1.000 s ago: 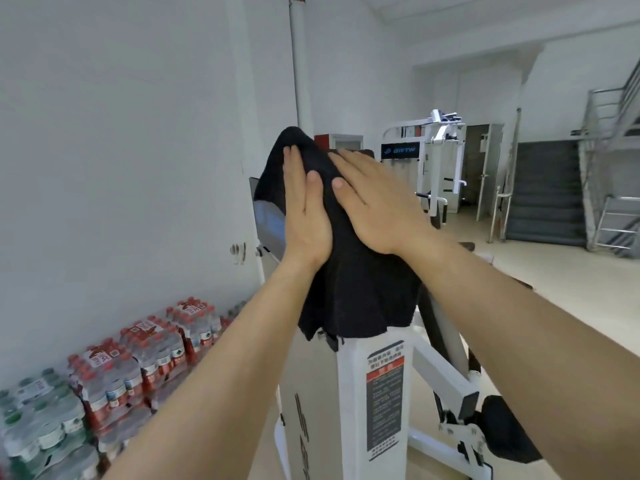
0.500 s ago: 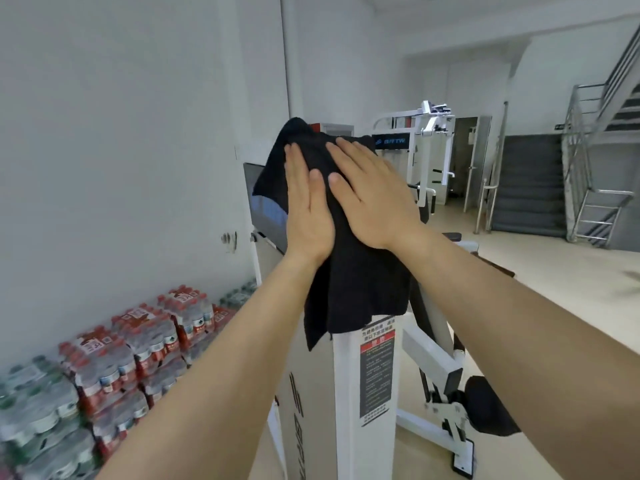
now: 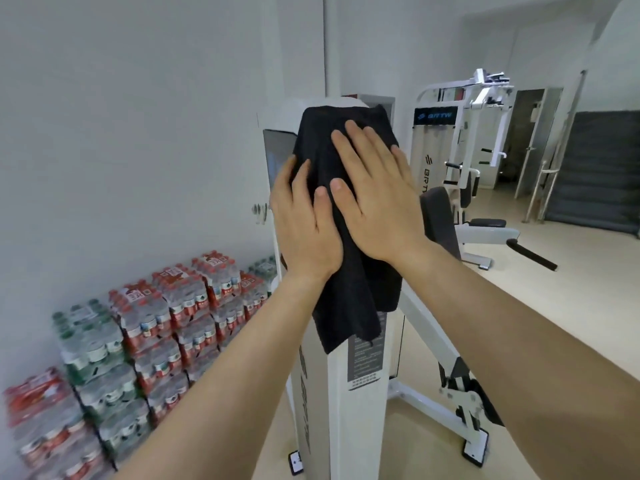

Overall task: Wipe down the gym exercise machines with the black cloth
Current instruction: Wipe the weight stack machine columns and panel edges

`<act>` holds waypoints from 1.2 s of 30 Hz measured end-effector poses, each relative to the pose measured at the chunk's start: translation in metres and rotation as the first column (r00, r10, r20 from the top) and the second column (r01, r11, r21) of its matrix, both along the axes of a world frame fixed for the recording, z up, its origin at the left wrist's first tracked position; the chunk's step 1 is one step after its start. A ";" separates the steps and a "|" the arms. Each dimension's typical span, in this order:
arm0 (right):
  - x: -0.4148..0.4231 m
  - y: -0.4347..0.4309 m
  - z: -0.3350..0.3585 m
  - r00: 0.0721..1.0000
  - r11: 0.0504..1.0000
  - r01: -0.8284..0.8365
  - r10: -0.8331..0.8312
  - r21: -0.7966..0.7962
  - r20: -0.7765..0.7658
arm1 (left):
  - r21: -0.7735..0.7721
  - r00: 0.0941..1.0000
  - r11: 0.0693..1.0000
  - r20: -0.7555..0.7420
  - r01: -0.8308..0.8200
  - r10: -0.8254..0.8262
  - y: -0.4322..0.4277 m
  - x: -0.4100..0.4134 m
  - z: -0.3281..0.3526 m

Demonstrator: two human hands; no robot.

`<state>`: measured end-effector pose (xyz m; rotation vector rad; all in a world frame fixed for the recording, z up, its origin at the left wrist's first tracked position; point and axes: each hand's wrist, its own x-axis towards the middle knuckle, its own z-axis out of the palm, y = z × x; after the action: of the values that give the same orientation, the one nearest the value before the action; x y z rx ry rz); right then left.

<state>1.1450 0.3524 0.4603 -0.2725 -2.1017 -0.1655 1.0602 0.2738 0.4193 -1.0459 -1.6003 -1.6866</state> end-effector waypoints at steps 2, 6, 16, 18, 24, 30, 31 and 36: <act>0.003 0.002 -0.004 1.000 1.000 -0.017 0.017 0.014 0.007 | -0.003 0.997 0.998 -0.045 0.067 -0.067 0.000 -0.005 0.005; 0.006 0.004 -0.017 1.000 1.000 -0.011 0.011 0.023 -0.010 | 0.035 0.915 0.918 0.068 0.396 -0.397 0.005 -0.006 0.002; 0.014 -0.006 -0.057 0.980 0.995 -0.095 0.098 0.026 -0.170 | -0.008 0.902 0.902 0.045 0.431 -0.430 0.000 0.020 -0.053; 0.014 -0.005 -0.049 0.968 0.993 -0.100 0.111 0.059 -0.225 | -0.011 0.904 0.904 0.025 0.427 -0.427 0.000 0.018 -0.050; 0.000 0.001 -0.025 0.985 0.985 0.014 0.016 0.174 -0.172 | 0.012 0.877 0.877 -0.018 0.480 -0.480 0.009 0.003 -0.047; 0.000 -0.004 -0.078 0.968 0.994 -0.011 0.038 0.111 -0.247 | -0.019 0.910 0.922 -0.153 0.386 -0.385 0.006 0.008 -0.087; 0.000 -0.005 -0.090 0.964 0.995 -0.010 0.036 0.100 -0.265 | -0.026 0.923 0.938 -0.173 0.346 -0.345 0.005 0.009 -0.097; -0.001 -0.005 -0.138 0.954 0.998 -0.012 0.031 0.067 -0.298 | -0.029 0.934 0.970 -0.264 0.240 -0.239 0.003 0.007 -0.134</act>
<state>1.1438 0.3474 0.3220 -0.2210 -1.7947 -0.1674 1.0677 0.2766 0.2851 -1.4483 -1.3395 -1.6165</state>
